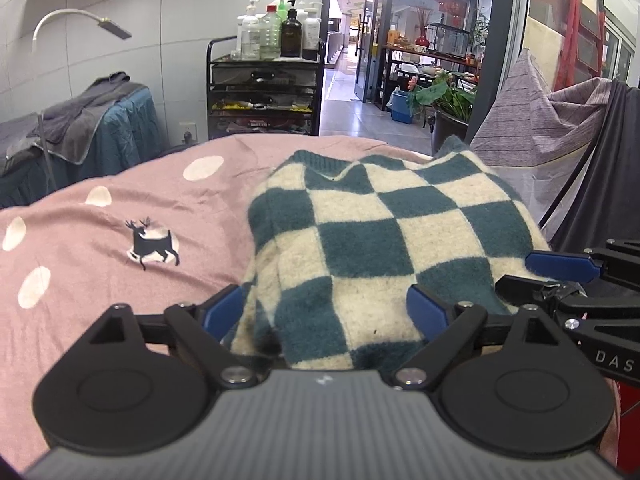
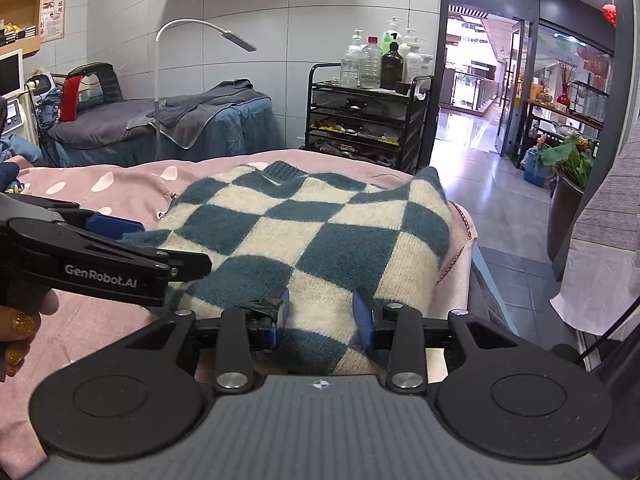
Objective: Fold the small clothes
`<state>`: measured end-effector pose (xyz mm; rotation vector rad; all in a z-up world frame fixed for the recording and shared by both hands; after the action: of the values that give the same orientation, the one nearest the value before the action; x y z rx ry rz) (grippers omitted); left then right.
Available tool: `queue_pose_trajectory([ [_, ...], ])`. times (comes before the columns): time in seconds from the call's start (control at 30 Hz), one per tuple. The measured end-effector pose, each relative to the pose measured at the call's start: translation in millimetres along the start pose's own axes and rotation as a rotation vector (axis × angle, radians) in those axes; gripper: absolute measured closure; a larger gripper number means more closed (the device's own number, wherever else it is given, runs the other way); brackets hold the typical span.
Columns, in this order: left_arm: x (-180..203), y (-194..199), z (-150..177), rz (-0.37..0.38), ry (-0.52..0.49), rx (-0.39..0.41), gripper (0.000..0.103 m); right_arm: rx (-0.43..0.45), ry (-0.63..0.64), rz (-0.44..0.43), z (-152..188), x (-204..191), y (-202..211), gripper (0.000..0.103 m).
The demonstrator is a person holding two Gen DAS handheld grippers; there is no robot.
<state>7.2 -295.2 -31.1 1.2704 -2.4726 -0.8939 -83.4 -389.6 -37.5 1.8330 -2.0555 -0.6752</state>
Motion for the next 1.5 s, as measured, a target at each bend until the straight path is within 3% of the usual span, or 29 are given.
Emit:
queue_pose_trajectory([
  [0.07, 0.9, 5.4, -2.7, -0.019, -0.029, 0.006, 0.006, -0.007, 0.001, 0.010, -1.7, -1.8, 0.7, 0.026],
  [0.13, 1.2, 9.9, -4.8, -0.034, -0.049, 0.004, 0.002, -0.015, -0.007, 0.010, -3.2, -2.7, 0.5, 0.012],
  [0.17, 1.3, 12.6, -6.0, -0.038, -0.055, 0.004, 0.002, -0.016, -0.016, 0.007, -4.2, -3.2, 1.0, 0.000],
  [0.33, -1.3, 25.6, -12.0, -0.053, -0.067, 0.018, 0.001, 0.016, -0.039, 0.010, -9.4, -5.3, 8.4, 0.000],
  [0.77, 0.1, 62.0, -29.5, -0.082, -0.145, 0.036, 0.000, -0.060, -0.030, 0.036, -28.7, -12.5, 21.2, 0.000],
  [0.87, 0.6, 66.9, -32.5, -0.082, -0.159, 0.022, 0.000, -0.093, -0.016, 0.040, -35.7, -15.4, 25.2, 0.000],
  [1.17, -3.4, 74.4, -31.1, 0.016, -0.113, -0.095, 0.000, -0.245, 0.077, -0.010, -46.0, -28.1, 36.9, 0.000],
  [1.5, 10.1, 75.5, -33.7, -0.078, -0.244, -0.132, 0.000, -0.354, 0.134, -0.008, -44.9, -34.4, 29.2, 0.000],
])
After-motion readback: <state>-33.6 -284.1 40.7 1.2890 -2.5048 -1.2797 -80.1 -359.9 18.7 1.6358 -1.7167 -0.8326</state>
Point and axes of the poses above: each gripper's, at about its wrist camera, not at the fingertips, and y roughly against the way its jaws point, x to its right, z to its underside, the point moved 5 cm from there along -y, roughly the way its jaws point, and after that the axes turned 11 degrees about -z, right-handed, at the moved point
